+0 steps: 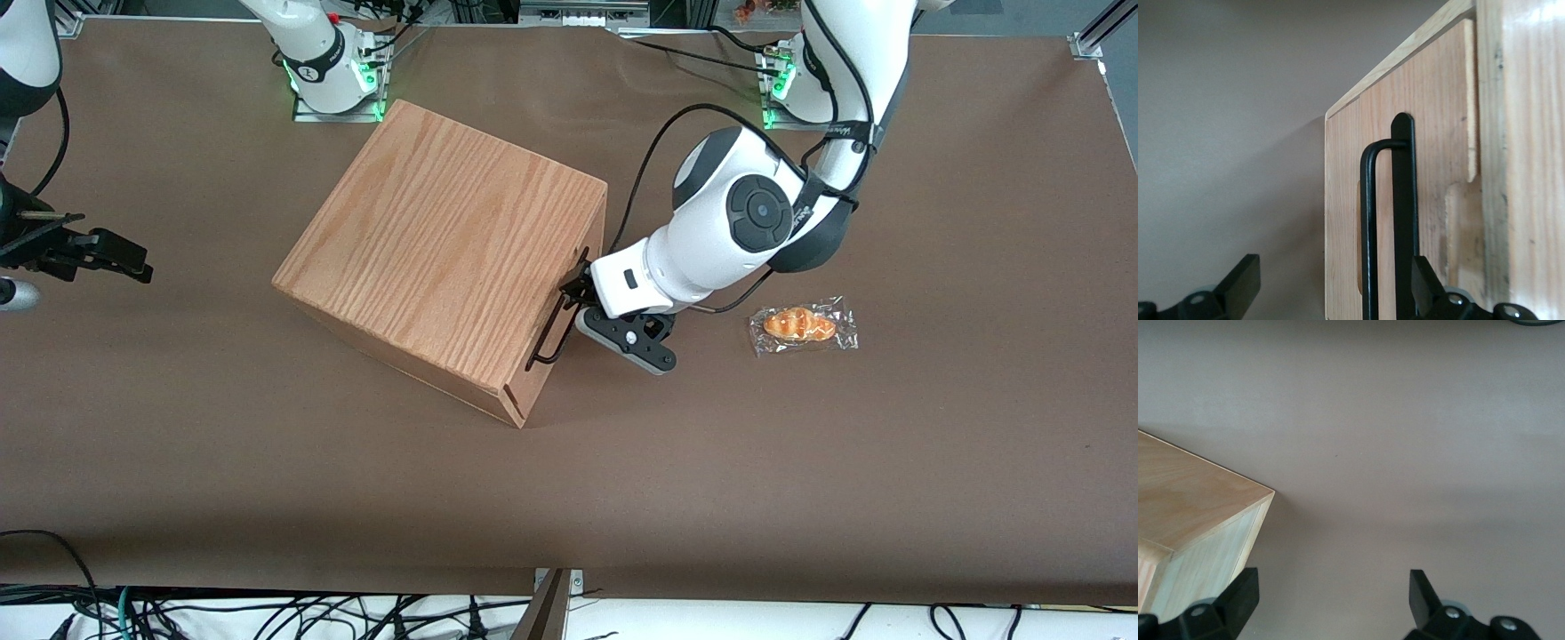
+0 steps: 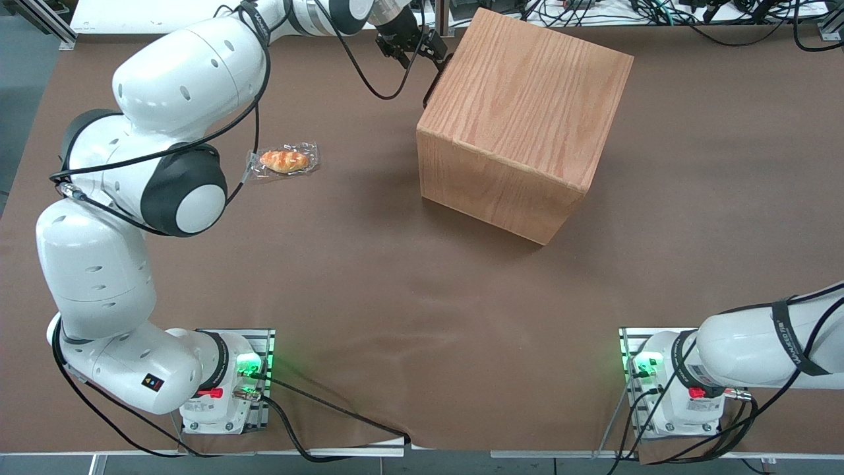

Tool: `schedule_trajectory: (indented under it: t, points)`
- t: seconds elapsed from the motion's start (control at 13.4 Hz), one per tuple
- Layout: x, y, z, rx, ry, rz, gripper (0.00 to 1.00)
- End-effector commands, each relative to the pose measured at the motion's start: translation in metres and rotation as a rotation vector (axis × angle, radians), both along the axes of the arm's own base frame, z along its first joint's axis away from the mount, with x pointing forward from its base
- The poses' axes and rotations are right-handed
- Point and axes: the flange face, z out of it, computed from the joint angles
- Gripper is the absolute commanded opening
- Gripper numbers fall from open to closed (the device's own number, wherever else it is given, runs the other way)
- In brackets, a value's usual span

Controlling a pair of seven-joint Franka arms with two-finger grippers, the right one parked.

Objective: Open top drawer with left arm

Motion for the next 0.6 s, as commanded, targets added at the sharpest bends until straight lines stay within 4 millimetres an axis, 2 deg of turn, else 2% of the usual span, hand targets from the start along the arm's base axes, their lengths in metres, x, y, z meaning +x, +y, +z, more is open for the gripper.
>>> schedule_trajectory:
  t: [0.0, 0.52]
  points:
    - [0.005, -0.003, -0.003, -0.018, 0.004, 0.003, 1.00]
    - [0.005, -0.007, -0.027, 0.006, 0.020, -0.019, 1.00]
